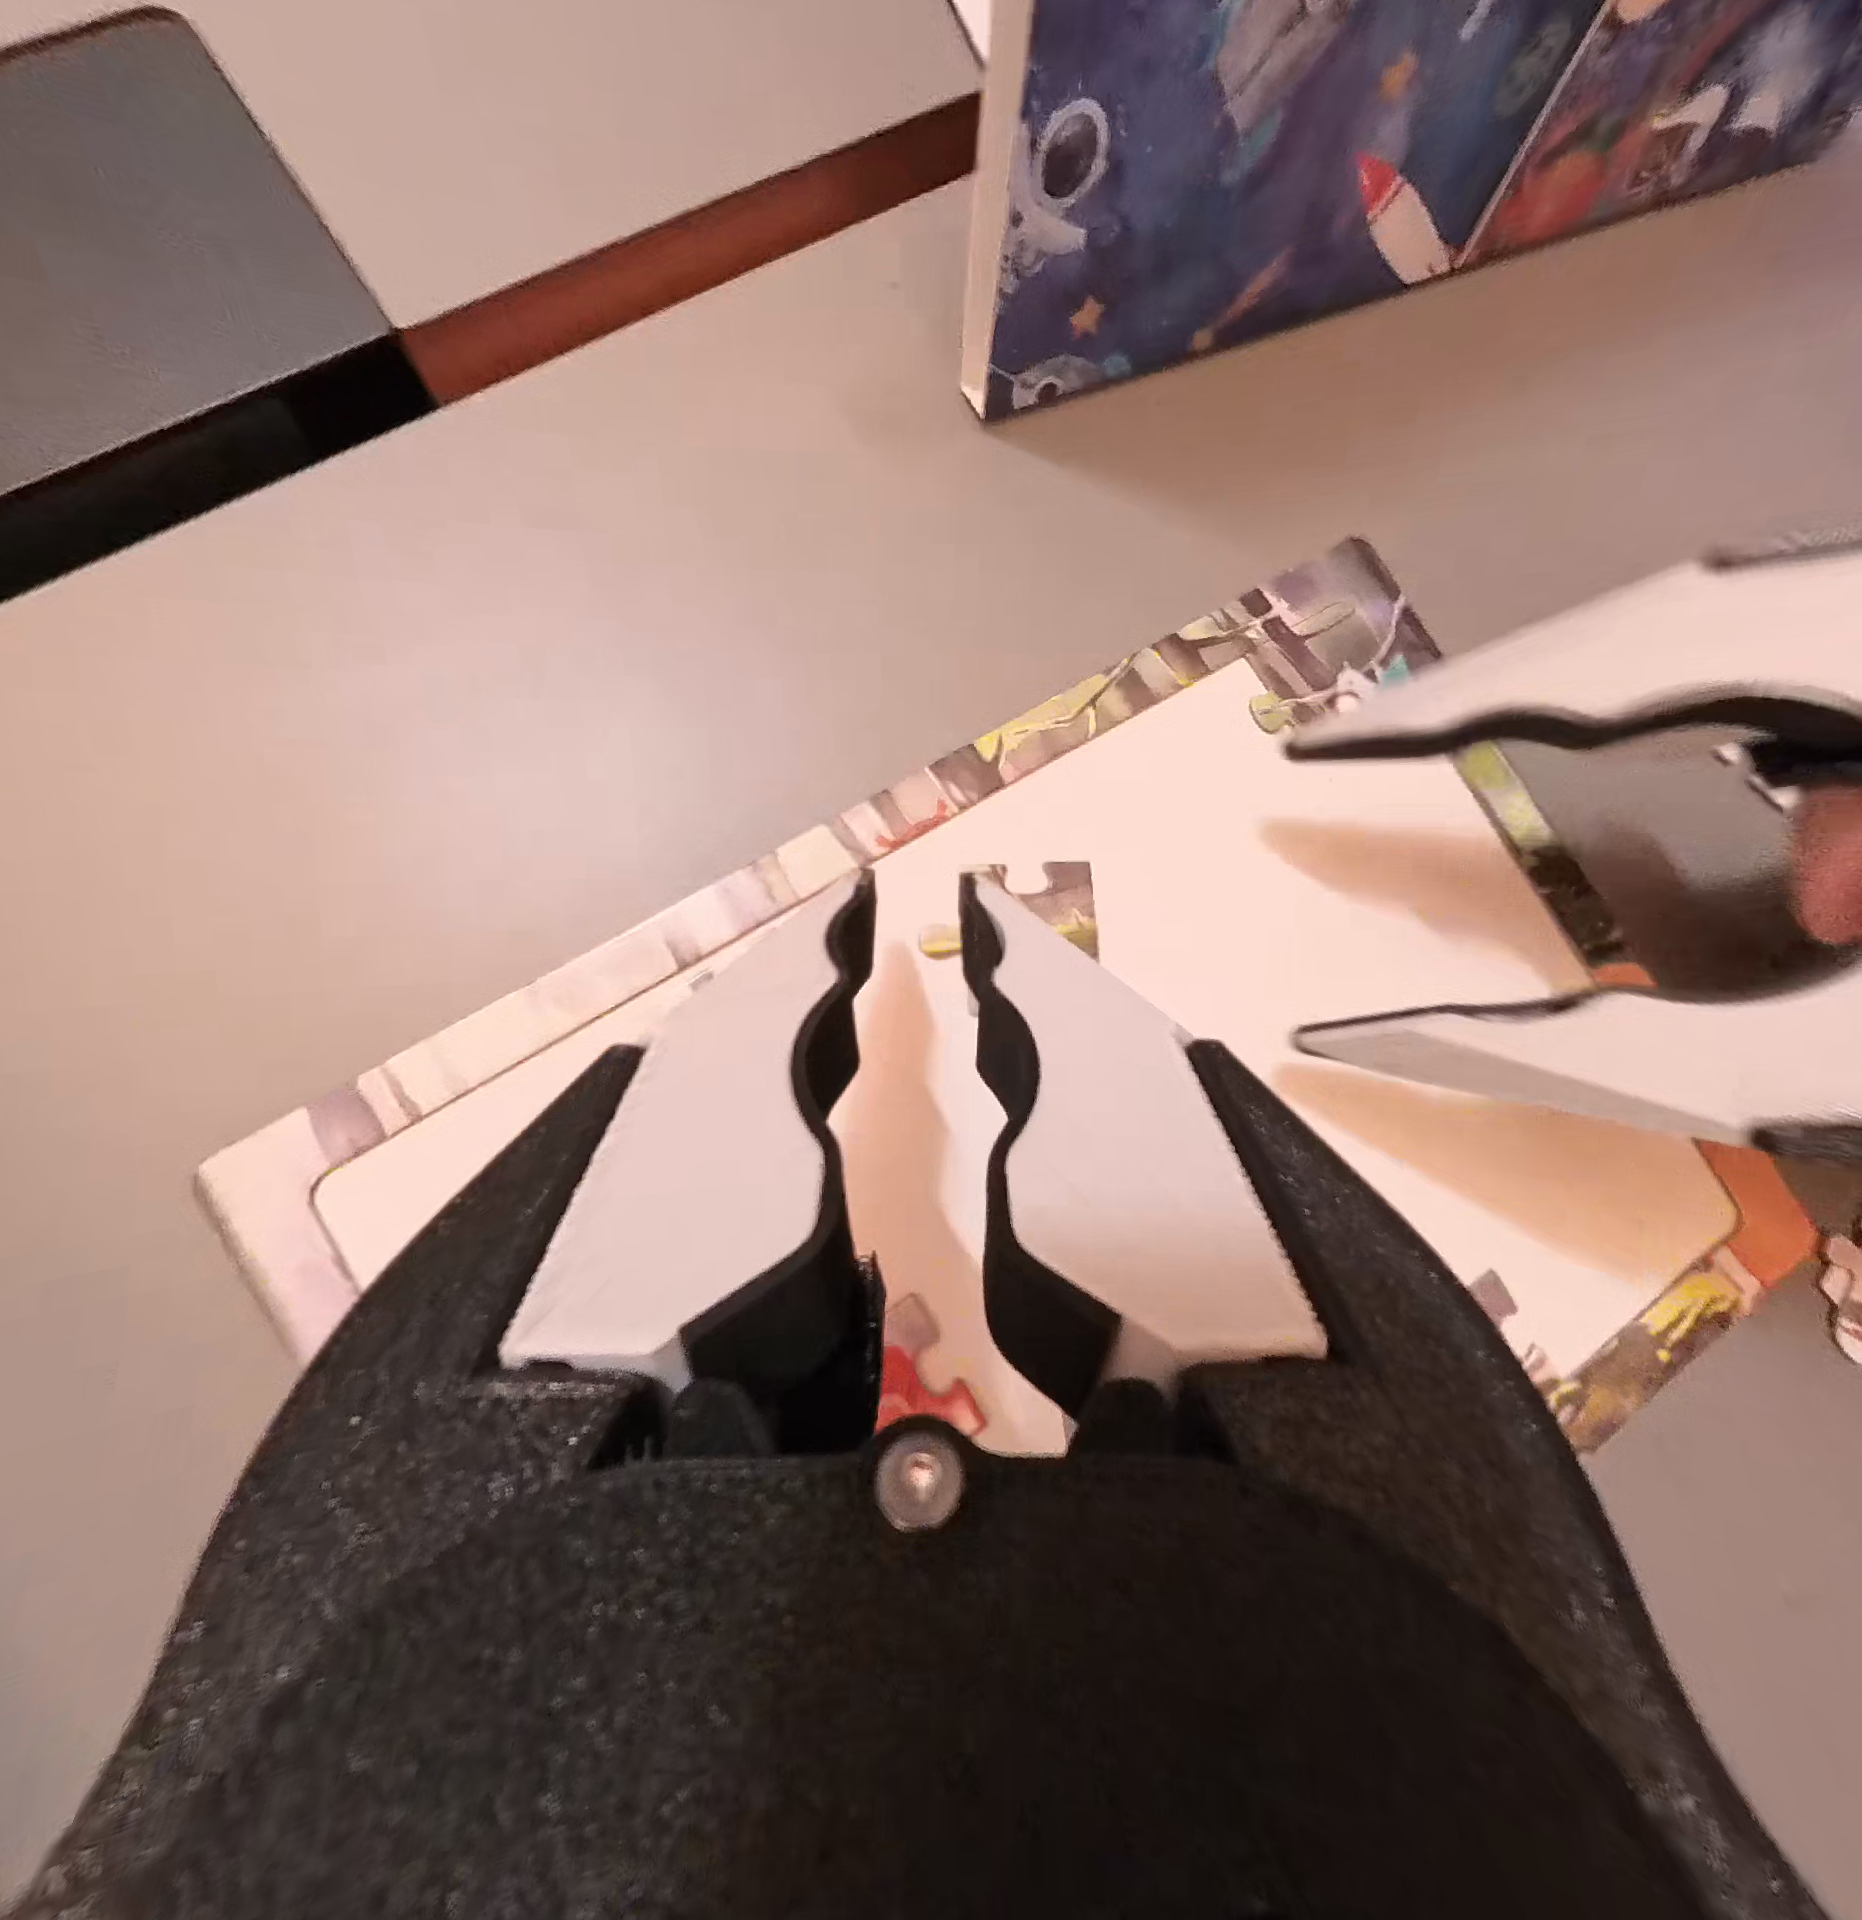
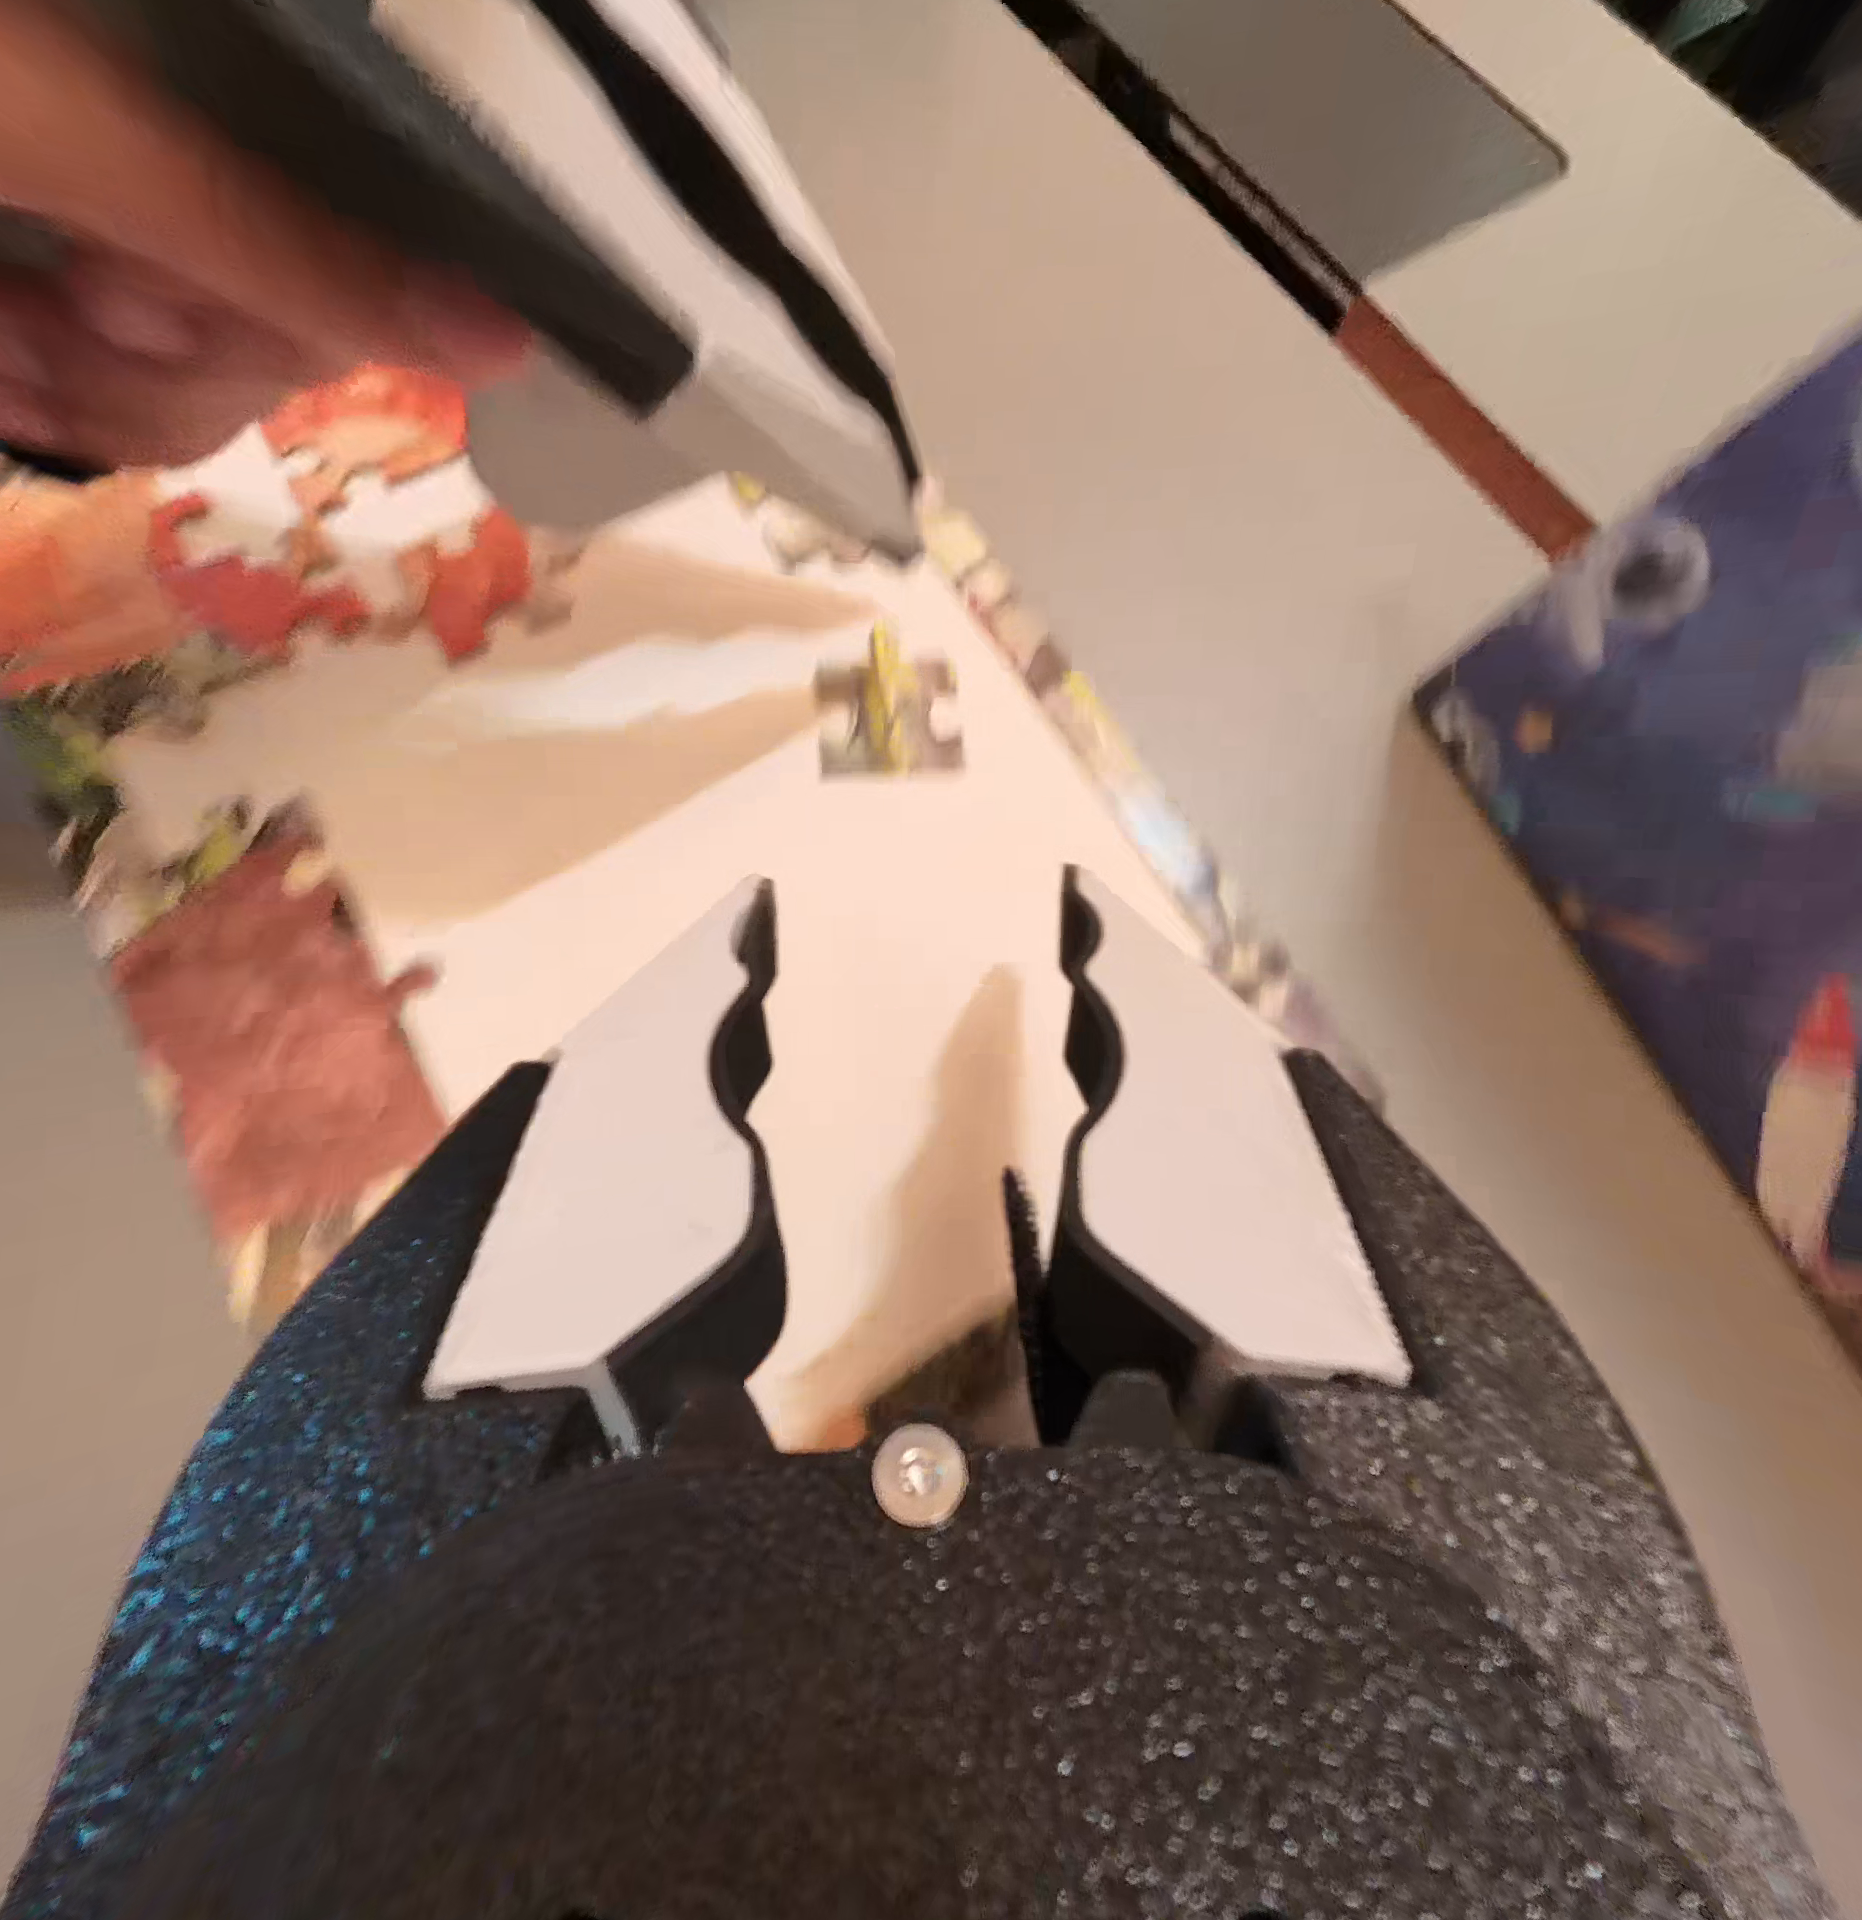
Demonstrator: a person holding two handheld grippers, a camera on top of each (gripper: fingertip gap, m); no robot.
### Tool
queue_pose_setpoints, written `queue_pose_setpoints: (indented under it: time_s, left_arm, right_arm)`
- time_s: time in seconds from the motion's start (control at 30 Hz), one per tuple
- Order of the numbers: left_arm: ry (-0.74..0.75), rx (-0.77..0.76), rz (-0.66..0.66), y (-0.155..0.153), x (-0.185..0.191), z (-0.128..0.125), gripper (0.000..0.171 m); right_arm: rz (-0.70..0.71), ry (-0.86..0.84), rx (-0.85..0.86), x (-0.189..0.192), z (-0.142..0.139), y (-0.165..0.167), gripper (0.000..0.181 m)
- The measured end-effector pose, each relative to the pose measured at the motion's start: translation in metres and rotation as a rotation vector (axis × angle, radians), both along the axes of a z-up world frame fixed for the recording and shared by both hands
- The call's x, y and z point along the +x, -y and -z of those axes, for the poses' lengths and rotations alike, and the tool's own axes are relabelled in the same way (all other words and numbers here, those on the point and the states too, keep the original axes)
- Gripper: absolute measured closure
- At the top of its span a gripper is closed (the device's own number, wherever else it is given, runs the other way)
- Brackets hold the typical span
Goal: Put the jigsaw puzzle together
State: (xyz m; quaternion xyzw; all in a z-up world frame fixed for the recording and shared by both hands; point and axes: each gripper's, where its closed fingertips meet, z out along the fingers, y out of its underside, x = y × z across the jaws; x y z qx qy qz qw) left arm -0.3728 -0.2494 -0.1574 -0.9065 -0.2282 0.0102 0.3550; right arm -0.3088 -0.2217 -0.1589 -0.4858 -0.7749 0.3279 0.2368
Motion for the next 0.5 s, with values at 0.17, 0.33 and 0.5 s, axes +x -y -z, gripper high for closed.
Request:
queue_pose_setpoints:
  time_s: [0.17,0.33,0.5]
  left_arm:
    - [0.042,0.077,0.087,-0.006,0.007,0.003,0.154]
    - [0.098,0.145,0.098,-0.011,0.012,-0.002,0.134]
    - [0.149,0.073,0.122,-0.009,0.017,0.018,0.134]
  right_arm:
    - [0.002,0.003,0.010,-0.034,0.006,0.004,0.118]
    - [-0.031,0.014,0.039,-0.037,0.017,0.010,0.118]
    - [-0.034,0.014,0.070,-0.039,0.021,0.008,0.119]
